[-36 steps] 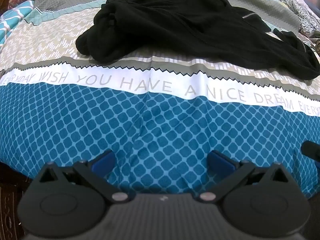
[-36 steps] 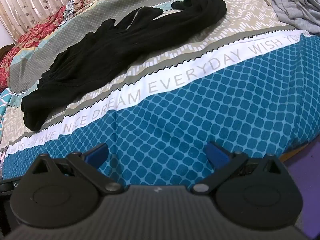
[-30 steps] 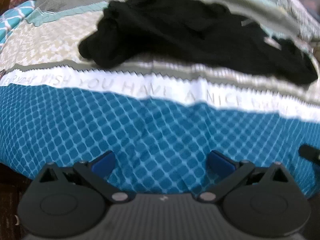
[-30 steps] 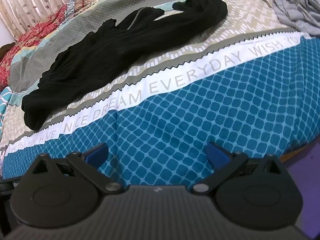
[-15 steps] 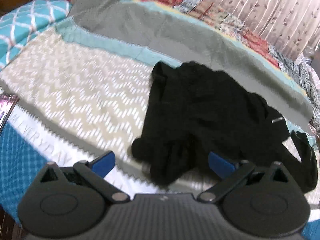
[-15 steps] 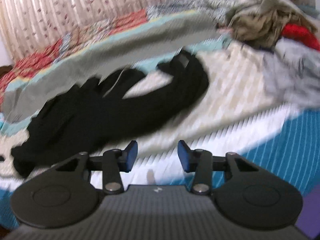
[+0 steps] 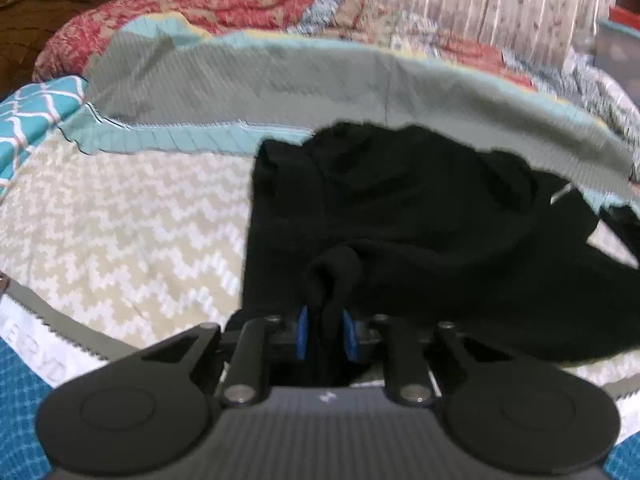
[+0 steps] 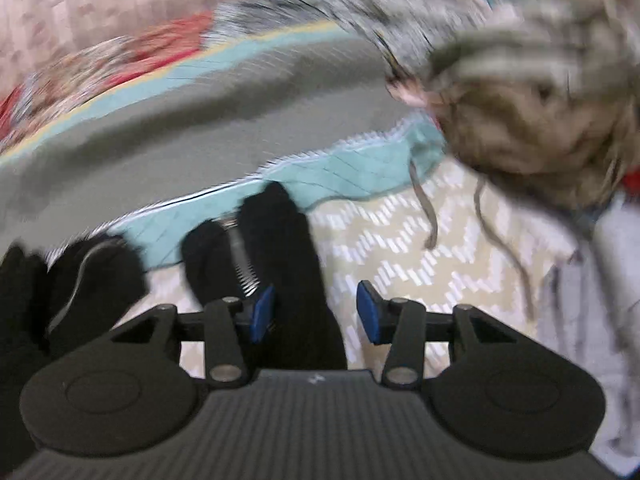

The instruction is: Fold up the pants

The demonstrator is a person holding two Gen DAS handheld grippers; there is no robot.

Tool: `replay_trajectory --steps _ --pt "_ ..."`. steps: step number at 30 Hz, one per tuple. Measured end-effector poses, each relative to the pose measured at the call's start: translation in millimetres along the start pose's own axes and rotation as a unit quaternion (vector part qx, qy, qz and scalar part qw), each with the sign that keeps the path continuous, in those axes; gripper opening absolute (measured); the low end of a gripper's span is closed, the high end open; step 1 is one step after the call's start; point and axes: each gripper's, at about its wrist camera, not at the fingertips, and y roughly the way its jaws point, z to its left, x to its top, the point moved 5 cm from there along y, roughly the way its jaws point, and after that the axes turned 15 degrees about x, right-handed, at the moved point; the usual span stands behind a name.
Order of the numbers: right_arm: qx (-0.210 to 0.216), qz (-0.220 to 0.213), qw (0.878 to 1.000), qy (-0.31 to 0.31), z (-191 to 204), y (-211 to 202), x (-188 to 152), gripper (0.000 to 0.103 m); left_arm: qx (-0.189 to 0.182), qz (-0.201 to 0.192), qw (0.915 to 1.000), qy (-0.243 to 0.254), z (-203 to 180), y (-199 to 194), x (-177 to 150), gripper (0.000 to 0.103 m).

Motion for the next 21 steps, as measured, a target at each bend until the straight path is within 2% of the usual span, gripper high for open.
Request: replay_trajectory --steps 1,2,4,8,12,15,17,18,19,21 --pt "0.023 0.013 0.999 0.028 -6.5 4.6 -3.1 0.016 -0.006 0.001 0.9999 -0.013 8.5 -5.4 1.6 0.015" --pt "0.032 0.021 0.998 0.045 -9.3 5.4 -5.0 0.01 -0.015 0.003 0.9994 -0.03 18.6 -9.8 2.0 0.015" --pt "0.038 -0.014 0.998 0.049 -4.4 -15.9 -0.8 0.01 -0.029 -0.001 0.9981 -0.055 37.9 -24.3 10.1 0.015" --pt "0.096 -0.112 0.987 0.058 4.0 -102.1 -0.9 0.01 -0.034 -0.009 0.9971 -0.067 71.0 -51.1 21.1 0.015" --pt "0.104 -0.154 0.981 0.048 7.7 -190.5 -43.1 0.01 -0.044 0.009 0.9954 -0.085 103.3 -67.2 15.6 0.015" --pt "0.078 -0.153 0.984 0.042 1.5 -236.1 -99.1 0.01 -0.039 0.022 0.996 -0.077 116.8 -75.1 0.2 0.015" --pt "0.064 -0.126 0.989 0.055 -14.2 -248.5 -139.5 0.01 -0.034 0.035 0.9966 -0.067 124.5 -78.6 -16.7 0.016" --pt "0.059 -0.104 0.99 0.073 -23.3 -248.0 -159.5 0.013 -0.032 0.047 0.9965 -0.061 128.1 -77.3 -25.3 0.017" --pt "0.052 -0.082 0.99 0.1 -35.3 -248.9 -180.6 0.016 -0.03 0.065 0.9957 -0.058 131.7 -74.8 -33.7 0.023" --pt "0.034 -0.06 0.986 0.15 -59.7 -256.4 -210.6 0.018 -0.027 0.083 0.9943 -0.06 138.3 -72.7 -44.6 0.029"
